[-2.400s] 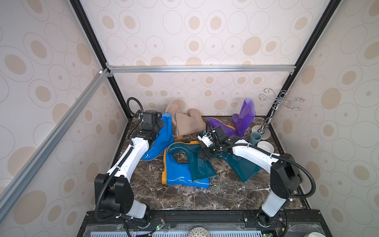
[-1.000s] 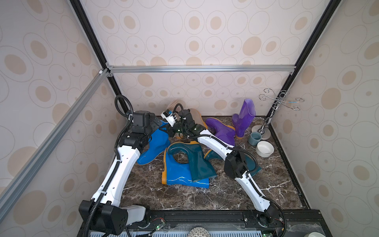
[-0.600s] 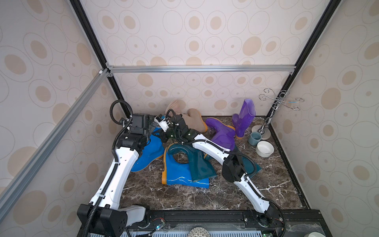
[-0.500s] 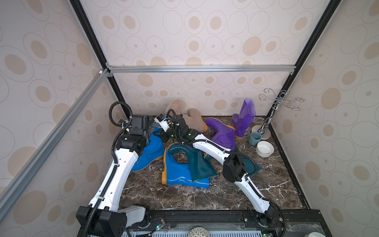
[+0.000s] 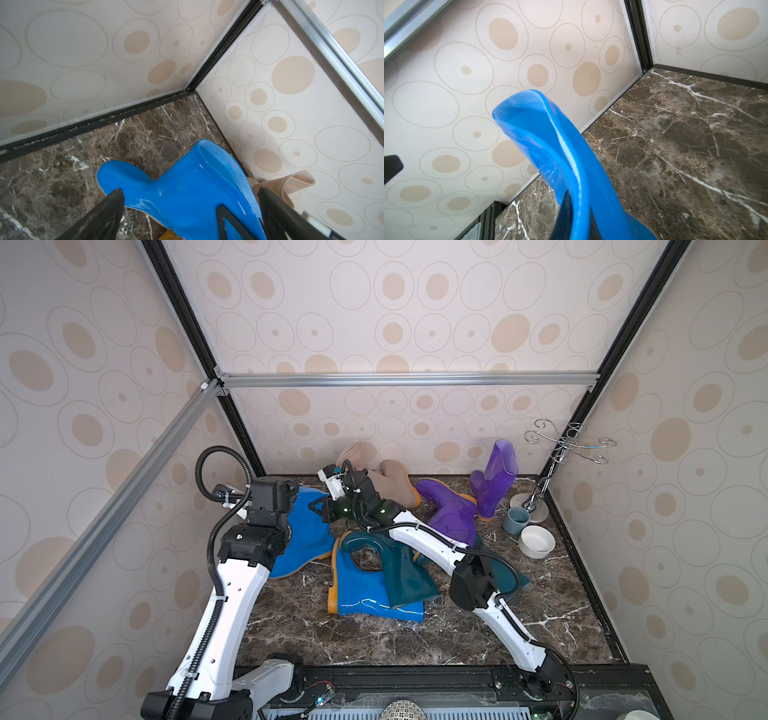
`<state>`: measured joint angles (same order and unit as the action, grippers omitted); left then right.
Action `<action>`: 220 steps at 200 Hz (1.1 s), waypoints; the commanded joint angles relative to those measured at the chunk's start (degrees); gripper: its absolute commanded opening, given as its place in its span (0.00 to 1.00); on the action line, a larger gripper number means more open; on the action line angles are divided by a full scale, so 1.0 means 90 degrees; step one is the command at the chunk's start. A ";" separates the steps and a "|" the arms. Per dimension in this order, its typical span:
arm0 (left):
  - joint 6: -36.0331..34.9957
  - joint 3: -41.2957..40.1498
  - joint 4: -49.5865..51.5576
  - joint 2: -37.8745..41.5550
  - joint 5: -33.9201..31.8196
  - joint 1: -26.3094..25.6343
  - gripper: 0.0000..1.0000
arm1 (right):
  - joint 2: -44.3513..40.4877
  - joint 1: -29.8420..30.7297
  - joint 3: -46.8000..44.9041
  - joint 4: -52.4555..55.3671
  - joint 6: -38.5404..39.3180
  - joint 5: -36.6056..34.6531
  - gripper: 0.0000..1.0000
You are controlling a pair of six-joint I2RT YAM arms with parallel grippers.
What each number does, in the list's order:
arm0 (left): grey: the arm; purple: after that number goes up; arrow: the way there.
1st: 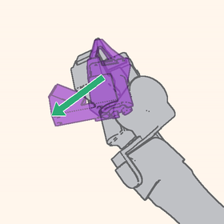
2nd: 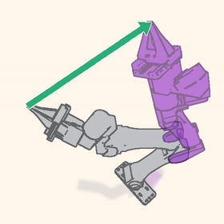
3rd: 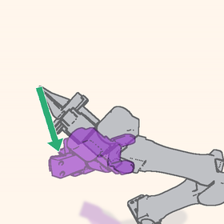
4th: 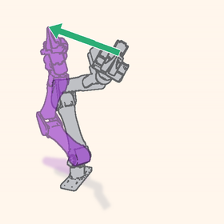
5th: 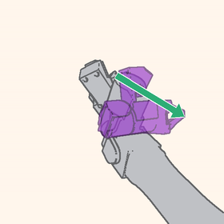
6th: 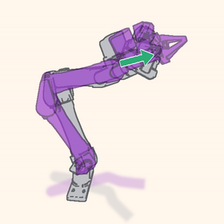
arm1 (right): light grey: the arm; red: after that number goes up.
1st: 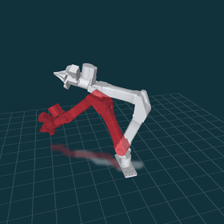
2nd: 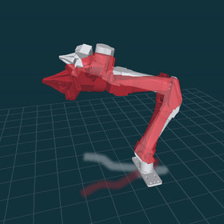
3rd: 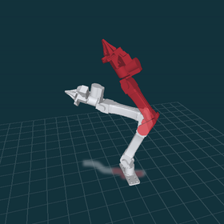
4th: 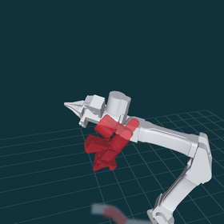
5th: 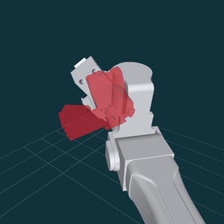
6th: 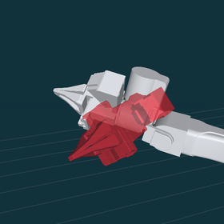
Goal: Match and arrange rain boots in pairs
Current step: Adjust the rain boot at the center of the board.
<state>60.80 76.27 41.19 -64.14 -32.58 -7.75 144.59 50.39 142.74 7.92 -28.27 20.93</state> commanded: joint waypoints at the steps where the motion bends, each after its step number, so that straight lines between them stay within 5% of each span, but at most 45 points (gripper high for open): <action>1: -0.0904 -0.0047 -0.0161 0.0074 -0.0699 0.0031 1.00 | -0.0129 0.0001 0.0472 -0.0607 -0.0703 -0.0207 0.00; 121: -0.2005 -0.0145 -0.1019 -0.0050 -0.0758 0.0031 1.00 | 0.0809 -0.0022 0.1520 -0.1891 -0.1600 -0.1119 0.00; 220: -0.2022 0.1740 -0.0211 -0.1813 0.0773 0.0038 1.00 | -0.0021 0.0031 -0.0693 -0.3303 -0.1077 -0.3171 0.00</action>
<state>43.20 87.96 35.57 -78.76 -29.50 -7.70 149.84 49.93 138.50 -13.10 -39.33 -0.19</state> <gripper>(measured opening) 0.998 0.070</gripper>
